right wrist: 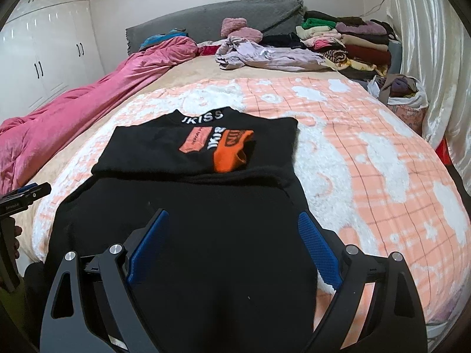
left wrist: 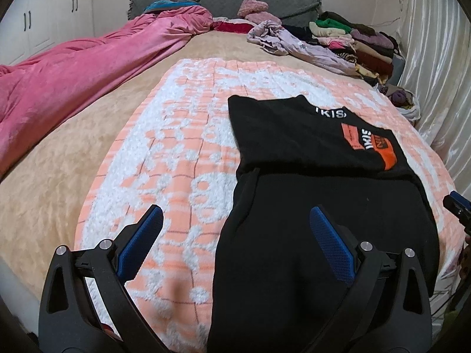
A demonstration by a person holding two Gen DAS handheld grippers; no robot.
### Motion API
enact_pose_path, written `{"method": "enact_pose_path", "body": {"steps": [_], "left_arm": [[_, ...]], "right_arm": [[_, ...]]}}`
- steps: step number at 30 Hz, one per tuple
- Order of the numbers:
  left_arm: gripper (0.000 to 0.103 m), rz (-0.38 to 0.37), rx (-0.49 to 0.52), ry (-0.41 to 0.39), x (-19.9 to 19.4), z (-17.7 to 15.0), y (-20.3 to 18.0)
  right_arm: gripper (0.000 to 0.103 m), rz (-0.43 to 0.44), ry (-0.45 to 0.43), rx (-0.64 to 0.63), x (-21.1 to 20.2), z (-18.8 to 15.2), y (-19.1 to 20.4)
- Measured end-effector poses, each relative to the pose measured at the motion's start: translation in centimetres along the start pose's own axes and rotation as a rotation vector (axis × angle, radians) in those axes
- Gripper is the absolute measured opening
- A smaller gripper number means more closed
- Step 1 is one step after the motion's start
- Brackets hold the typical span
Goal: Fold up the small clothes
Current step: 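Move both open tools to the sweatshirt hem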
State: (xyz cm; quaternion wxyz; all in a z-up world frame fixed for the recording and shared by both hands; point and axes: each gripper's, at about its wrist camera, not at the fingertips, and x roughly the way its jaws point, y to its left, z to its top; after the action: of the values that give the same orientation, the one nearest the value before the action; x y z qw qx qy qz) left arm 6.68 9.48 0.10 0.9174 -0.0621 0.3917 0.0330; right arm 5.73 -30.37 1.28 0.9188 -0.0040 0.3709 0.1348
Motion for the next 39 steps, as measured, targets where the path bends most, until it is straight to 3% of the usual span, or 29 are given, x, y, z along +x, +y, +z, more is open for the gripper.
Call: {"method": "enact_pose_path", "body": {"steps": [39], "left_arm": [[0.093, 0.012, -0.008, 0.154, 1.0, -7.4, 1.6]], "right_arm": [[0.088, -0.03, 0.161, 0.019, -1.3, -8.3, -3.4]]}}
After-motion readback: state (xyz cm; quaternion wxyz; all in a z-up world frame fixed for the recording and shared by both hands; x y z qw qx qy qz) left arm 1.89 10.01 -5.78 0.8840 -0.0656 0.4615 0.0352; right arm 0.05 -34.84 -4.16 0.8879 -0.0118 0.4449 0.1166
